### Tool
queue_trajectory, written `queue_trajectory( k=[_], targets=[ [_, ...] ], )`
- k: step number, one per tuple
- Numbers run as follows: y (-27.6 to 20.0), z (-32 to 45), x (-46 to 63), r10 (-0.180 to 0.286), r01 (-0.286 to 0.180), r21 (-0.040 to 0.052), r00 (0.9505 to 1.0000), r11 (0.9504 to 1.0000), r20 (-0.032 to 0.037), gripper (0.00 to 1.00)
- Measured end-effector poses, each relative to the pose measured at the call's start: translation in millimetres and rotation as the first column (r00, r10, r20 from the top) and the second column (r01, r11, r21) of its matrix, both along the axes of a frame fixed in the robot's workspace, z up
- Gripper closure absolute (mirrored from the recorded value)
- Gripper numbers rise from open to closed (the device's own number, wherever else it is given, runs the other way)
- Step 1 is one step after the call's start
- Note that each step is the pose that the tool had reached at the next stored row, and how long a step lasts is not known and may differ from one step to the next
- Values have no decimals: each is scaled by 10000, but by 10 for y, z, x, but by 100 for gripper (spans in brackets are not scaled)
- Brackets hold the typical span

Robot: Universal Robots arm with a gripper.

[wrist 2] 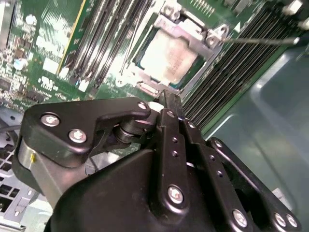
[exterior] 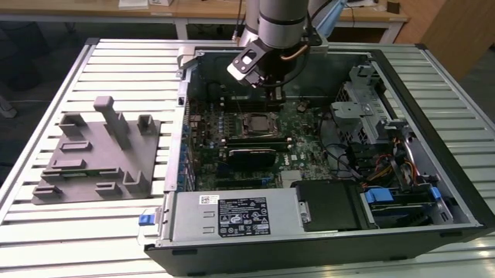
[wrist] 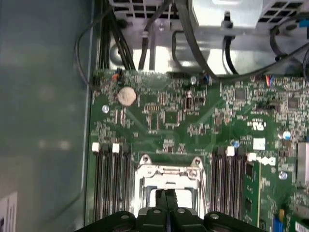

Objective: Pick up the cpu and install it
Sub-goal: 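Close the cpu cover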

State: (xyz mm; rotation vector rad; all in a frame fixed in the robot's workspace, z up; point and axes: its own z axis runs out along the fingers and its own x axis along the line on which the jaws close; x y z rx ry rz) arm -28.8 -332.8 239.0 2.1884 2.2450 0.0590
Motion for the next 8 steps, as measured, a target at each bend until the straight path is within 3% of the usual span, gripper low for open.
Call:
queue_trajectory(
  k=[8],
  targets=[
    [-4, -17, -117, 0, 0, 0, 10000, 10000, -1, 89]
  ],
)
